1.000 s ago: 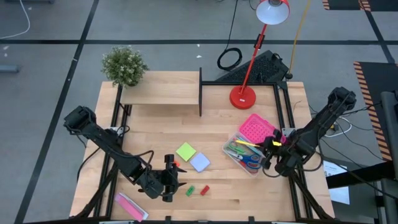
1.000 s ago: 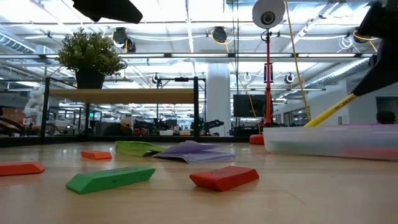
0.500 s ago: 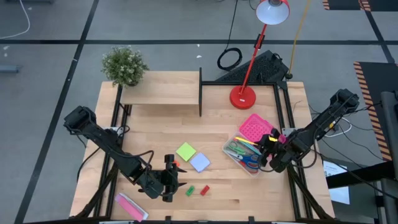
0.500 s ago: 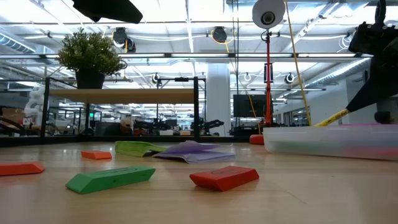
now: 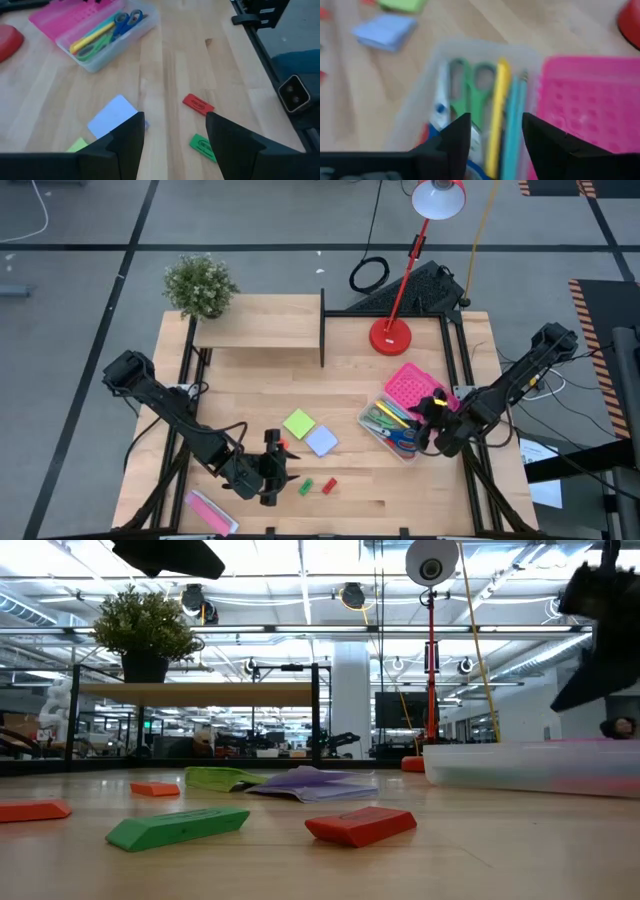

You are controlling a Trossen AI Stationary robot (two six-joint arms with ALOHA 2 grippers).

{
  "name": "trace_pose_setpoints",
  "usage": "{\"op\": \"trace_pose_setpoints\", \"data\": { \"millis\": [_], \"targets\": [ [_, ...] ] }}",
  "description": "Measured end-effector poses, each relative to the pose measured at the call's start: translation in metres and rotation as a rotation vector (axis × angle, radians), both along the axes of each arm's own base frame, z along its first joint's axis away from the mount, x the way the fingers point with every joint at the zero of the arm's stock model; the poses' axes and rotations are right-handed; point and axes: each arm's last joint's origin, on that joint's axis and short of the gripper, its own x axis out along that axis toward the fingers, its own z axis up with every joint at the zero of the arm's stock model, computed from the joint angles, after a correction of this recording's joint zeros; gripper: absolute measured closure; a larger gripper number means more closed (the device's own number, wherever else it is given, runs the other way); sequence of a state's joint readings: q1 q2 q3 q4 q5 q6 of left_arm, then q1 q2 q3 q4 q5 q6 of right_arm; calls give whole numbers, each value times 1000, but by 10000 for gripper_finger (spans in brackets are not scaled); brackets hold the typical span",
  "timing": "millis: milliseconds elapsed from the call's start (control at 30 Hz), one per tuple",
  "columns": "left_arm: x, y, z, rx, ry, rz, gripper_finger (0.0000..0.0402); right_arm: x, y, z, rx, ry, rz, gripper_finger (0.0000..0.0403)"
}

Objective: Pack school essentials
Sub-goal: Put the red eraser into the pink supply box

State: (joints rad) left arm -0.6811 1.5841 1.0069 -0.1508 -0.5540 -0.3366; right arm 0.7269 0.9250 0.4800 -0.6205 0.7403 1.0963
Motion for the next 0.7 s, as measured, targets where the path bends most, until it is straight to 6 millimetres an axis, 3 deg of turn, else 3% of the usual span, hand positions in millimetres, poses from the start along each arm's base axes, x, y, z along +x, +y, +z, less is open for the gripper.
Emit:
{"op": "trace_pose_setpoints", "data": {
  "millis": [400, 700],
  "targets": [
    [-3, 2, -6, -124, -7, 135, 188, 24, 23, 26, -19, -238, 315, 235],
    [-9, 7, -25, -171, -38, 193, 188, 32, 31, 30, 5, -308, 342, 236]
  ]
}}
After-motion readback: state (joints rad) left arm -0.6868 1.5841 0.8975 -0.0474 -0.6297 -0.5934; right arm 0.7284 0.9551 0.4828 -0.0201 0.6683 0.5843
